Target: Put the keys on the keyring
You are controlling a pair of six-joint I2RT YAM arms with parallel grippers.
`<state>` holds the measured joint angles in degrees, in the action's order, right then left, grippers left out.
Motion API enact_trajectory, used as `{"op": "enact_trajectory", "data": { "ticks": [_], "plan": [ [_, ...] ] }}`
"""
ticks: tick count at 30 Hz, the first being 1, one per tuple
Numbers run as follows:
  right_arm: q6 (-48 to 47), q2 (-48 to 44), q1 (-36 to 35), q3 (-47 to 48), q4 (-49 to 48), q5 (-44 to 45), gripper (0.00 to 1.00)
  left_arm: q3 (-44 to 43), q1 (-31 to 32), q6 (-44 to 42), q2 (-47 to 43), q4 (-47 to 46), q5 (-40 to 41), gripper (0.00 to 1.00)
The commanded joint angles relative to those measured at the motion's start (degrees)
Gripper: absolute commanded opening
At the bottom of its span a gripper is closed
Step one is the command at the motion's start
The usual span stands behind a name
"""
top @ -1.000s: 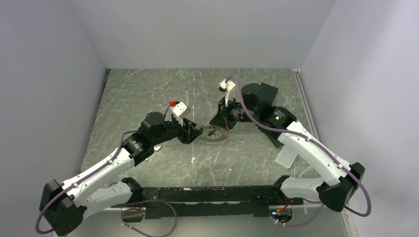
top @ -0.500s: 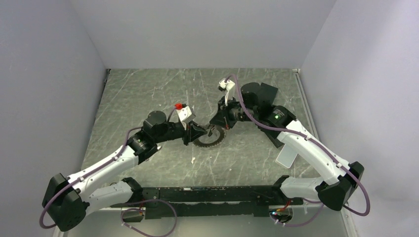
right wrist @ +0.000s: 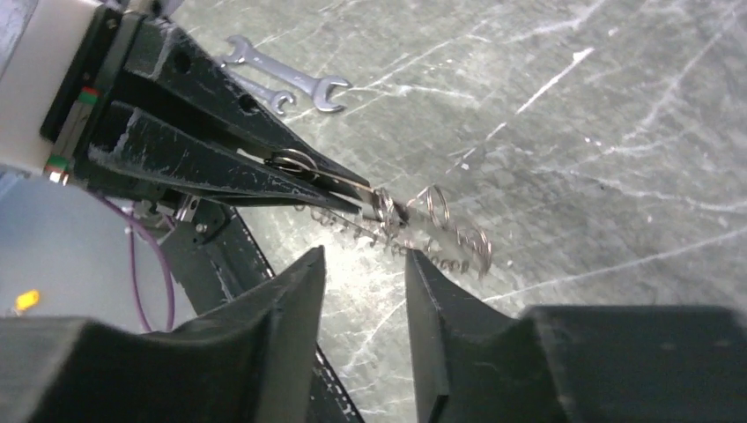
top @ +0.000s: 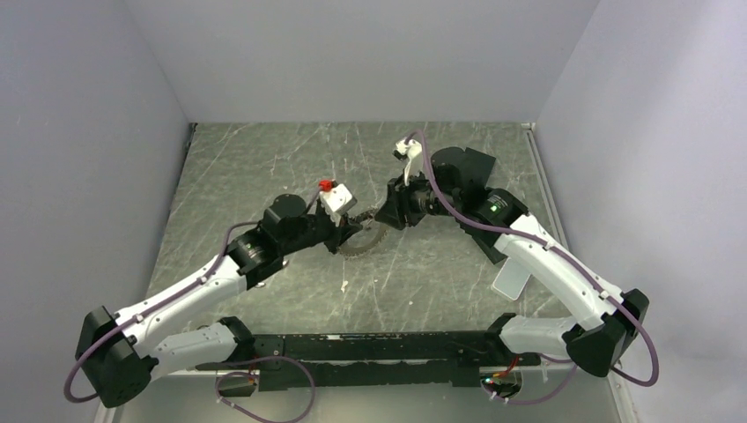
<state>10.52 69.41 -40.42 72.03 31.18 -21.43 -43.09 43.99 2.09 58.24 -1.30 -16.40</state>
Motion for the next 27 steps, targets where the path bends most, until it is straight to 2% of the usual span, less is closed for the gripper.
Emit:
{"op": "enact_trajectory", "data": {
  "ticks": [1,6,10,13,17,20,25,27],
  "plan": [
    [1.76,-1.86,0.97,-1.60,-1.73,5.32,0.47,-8.11,4.24,-6.59,3.13,11.77,15.75,0.00],
    [3.36,-3.12,2.82,-4.17,-2.98,9.52,0.50,-15.64,8.77,-9.04,8.06,22.56,24.47,0.00],
    [5.85,-4.64,4.70,-6.19,-3.22,16.11,0.51,-17.61,11.61,-12.34,9.51,25.15,33.39,0.00],
    [8.34,-6.20,6.73,-9.08,-4.72,18.18,0.52,-19.44,12.27,-16.33,11.90,26.91,35.23,0.00],
    [9.83,-8.32,7.62,-12.41,-6.73,20.39,0.53,-33.22,12.88,-16.75,23.84,46.14,39.61,0.00],
    [10.83,-10.21,7.75,-13.96,-7.44,22.41,0.54,-40.68,12.65,-14.36,31.32,56.27,38.00,0.00],
    [11.94,-13.42,8.00,-15.66,-6.32,27.99,0.56,-46.02,8.28,-8.94,36.89,64.07,26.38,0.00],
    [11.64,-14.91,8.00,-16.37,-5.88,30.29,0.56,-48.84,6.90,-7.55,39.16,68.04,25.69,0.00]
  ]
}}
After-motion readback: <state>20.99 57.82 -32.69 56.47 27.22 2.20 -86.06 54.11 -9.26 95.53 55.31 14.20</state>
